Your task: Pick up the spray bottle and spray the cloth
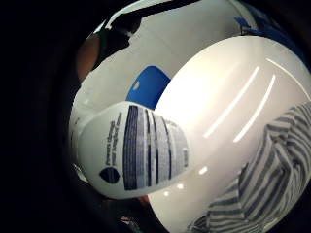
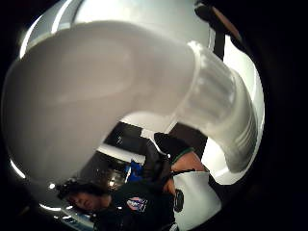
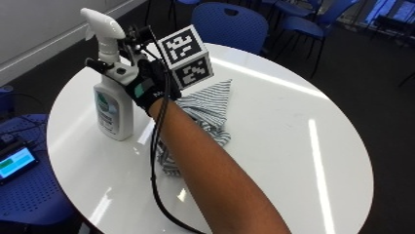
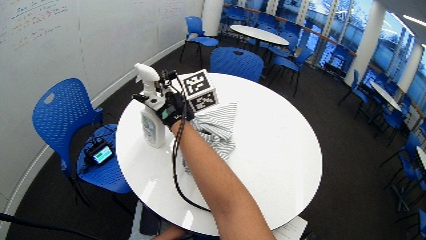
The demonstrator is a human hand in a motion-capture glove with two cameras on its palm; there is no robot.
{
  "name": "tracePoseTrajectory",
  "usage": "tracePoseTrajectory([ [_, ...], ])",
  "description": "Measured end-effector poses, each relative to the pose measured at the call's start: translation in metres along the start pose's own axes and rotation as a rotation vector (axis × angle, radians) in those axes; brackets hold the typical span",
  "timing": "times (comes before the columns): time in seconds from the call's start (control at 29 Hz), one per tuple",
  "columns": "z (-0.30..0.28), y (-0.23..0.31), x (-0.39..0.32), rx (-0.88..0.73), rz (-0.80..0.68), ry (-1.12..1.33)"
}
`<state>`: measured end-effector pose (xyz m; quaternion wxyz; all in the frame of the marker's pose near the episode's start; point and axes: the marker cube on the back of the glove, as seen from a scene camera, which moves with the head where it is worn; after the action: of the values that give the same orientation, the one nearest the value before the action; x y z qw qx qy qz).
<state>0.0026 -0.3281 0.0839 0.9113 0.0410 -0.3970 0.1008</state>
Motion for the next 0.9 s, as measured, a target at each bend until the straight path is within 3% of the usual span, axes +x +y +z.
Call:
tracePoseTrajectory([
  [0.28, 0.017, 0.025, 0.012, -0.087, -0.005, 0.228],
  [0.48, 0.039, 0.071, 0.012, -0.235, 0.036, 0.246],
  [0.66, 0.038, 0.123, -0.005, -0.394, -0.050, 0.325],
  [0.9, 0.009, 0.167, -0.023, -0.436, -0.162, 0.573],
])
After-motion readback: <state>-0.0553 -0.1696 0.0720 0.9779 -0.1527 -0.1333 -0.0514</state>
